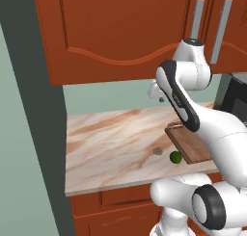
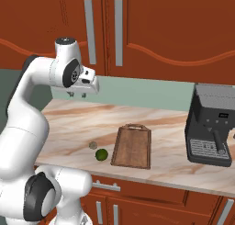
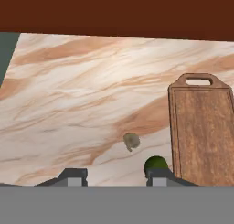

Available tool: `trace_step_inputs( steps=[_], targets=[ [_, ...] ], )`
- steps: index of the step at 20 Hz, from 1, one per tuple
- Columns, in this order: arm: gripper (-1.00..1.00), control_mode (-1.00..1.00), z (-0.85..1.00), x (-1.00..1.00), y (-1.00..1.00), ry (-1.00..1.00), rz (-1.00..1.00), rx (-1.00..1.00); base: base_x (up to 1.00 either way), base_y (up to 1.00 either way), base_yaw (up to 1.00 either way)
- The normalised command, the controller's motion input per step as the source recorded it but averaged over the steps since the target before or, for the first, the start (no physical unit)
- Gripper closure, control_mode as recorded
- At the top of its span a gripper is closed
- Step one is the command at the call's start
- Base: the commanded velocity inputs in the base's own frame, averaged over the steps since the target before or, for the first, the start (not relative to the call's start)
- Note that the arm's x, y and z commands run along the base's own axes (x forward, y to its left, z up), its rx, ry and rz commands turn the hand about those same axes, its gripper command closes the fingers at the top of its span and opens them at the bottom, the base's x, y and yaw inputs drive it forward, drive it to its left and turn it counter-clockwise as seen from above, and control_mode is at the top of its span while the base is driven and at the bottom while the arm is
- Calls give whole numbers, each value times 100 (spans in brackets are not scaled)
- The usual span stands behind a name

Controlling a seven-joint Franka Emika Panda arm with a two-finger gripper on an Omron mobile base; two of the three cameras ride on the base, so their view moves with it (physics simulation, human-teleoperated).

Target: Open the cabinet. Place the bowl and condiment on the counter. Then place the lime and garlic on the cutting board.

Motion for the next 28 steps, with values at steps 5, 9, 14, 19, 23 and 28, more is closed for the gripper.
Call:
trace_step_inputs(
  steps=[5,9,14,19,23,28],
  targets=[
    [-100,-100,9,0,-2,-13,0,1,0,0,0],
    [-100,-100,20,-8,-3,-24,0,0,0,0,0],
    [-100,-100,23,-12,-5,-25,0,0,0,0,0],
    [-100,-100,30,-10,-9,-23,0,0,0,0,0],
    [-100,-100,33,-8,-17,-20,0,2,0,0,0],
    [-100,-100,32,-3,-21,-14,-1,3,0,0,0]
  ],
)
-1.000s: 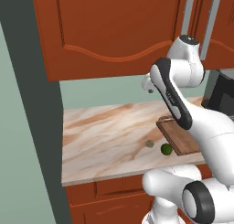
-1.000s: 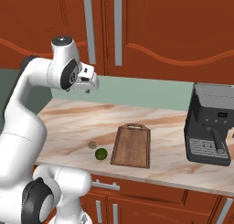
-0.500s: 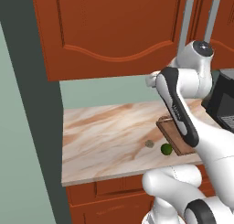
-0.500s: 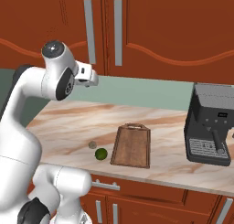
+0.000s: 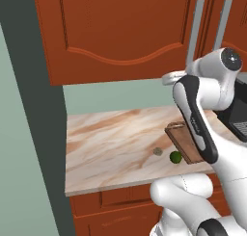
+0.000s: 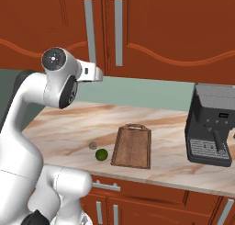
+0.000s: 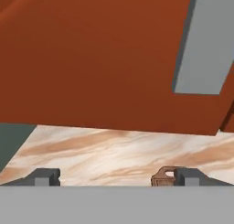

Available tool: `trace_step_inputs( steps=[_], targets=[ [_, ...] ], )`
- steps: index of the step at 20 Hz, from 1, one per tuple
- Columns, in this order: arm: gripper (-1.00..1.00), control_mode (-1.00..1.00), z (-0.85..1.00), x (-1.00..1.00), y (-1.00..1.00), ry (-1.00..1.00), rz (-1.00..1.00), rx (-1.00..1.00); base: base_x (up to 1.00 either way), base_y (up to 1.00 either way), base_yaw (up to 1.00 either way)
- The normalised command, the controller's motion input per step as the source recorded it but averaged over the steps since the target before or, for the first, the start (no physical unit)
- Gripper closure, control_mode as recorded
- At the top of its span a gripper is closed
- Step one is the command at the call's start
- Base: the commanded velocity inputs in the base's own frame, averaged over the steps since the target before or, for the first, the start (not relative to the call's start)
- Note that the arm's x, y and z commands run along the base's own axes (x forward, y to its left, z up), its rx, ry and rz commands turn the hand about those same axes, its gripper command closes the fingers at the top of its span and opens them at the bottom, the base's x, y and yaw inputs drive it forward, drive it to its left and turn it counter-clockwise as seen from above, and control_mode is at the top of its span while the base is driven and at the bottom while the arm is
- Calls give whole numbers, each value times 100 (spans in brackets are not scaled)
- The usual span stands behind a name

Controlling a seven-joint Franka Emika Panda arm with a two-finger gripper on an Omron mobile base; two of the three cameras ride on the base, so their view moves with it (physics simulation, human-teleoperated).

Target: Open the cabinet. Place the bowl and condiment on the counter. Then place the lime and garlic on the cutting board.

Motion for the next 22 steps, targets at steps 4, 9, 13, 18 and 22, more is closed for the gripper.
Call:
trace_step_inputs(
  steps=[4,9,13,18,22],
  targets=[
    [-100,-100,32,0,-21,-6,-3,2,0,0,0],
    [-100,-100,32,0,-9,-1,-4,1,0,0,0],
    [-100,-100,30,0,0,0,-3,0,0,0,0],
    [-100,-100,32,0,0,0,-3,0,0,0,0],
    [-100,-100,21,5,-2,-2,-2,1,0,0,0]
  ],
)
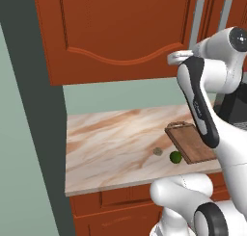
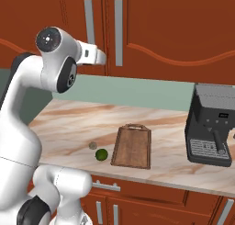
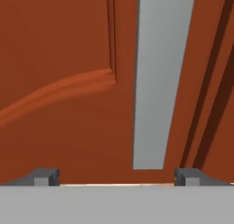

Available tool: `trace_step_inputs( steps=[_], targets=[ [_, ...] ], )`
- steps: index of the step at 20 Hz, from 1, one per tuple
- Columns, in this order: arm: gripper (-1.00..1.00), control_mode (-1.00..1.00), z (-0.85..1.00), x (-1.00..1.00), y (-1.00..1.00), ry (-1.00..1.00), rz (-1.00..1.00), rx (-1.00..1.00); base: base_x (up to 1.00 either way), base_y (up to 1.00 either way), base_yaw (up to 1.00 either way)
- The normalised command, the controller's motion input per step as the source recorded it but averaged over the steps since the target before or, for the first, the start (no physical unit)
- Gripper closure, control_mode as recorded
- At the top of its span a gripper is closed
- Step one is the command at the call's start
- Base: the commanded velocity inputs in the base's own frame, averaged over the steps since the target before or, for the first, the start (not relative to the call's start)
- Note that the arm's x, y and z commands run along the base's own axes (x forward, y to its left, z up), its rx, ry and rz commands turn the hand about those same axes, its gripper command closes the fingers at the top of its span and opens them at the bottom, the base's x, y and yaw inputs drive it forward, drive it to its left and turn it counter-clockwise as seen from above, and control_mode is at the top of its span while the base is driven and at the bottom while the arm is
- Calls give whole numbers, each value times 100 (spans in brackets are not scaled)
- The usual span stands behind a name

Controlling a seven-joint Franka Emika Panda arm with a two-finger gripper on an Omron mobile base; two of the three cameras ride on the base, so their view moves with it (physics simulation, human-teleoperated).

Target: Open the cabinet. Place the bowl and condiment on the counter. Then place the lime and garlic on the cutting board.

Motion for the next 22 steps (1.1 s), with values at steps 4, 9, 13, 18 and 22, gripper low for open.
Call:
trace_step_inputs(
  steps=[4,9,13,18,22],
  targets=[
    [-100,-100,11,17,-7,-3,-2,4,0,0,0],
    [-100,-100,3,23,-13,-2,-1,4,0,0,0],
    [-100,-100,0,34,-14,-3,0,5,0,0,0],
    [-100,-100,0,42,-7,-5,0,5,0,0,0],
    [-100,-100,0,52,0,-5,0,3,0,0,0]
  ],
)
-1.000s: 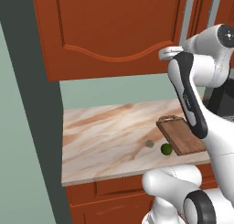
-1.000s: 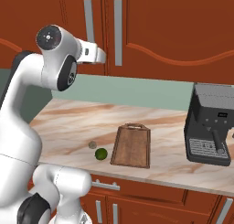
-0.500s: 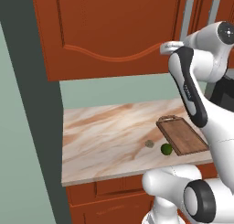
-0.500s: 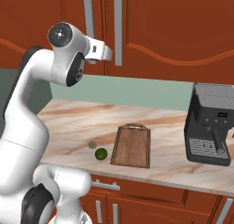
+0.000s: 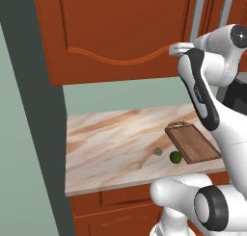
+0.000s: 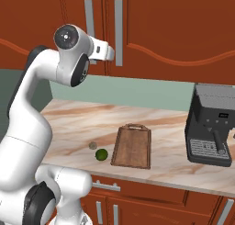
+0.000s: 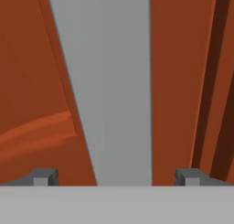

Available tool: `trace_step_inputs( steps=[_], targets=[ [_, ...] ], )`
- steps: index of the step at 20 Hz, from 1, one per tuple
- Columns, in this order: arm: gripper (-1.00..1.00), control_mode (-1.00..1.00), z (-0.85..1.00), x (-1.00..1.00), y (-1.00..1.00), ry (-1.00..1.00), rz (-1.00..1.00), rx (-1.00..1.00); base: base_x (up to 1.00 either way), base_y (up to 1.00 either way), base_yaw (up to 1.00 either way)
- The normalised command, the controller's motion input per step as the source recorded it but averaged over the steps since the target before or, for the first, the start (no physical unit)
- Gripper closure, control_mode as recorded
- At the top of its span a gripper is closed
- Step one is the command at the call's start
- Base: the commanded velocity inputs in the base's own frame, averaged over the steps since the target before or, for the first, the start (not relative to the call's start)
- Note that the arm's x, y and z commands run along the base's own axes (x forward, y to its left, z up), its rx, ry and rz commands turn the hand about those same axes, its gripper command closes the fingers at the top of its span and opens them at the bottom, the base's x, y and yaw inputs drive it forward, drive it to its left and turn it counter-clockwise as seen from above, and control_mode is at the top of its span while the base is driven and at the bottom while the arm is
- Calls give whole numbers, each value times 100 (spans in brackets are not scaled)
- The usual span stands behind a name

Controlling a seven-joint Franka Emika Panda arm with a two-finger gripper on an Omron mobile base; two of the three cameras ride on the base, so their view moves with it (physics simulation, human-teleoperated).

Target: Open the cabinet. Place the bowl and condiment on the counter. Then place the lime and garlic on the cutting board.

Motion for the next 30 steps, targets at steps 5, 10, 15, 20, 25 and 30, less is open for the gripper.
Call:
trace_step_inputs(
  steps=[5,10,15,20,25,30],
  targets=[
    [100,-100,-12,53,0,-10,0,0,0,0,0],
    [100,-100,-17,51,1,-17,0,0,0,0,0],
    [100,-100,-31,32,12,-18,2,7,0,0,0],
    [100,-100,-26,29,42,-5,0,12,0,0,0],
    [100,-100,-6,36,88,0,0,4,0,0,0],
    [100,-100,-2,46,82,0,0,5,0,0,0]
  ],
)
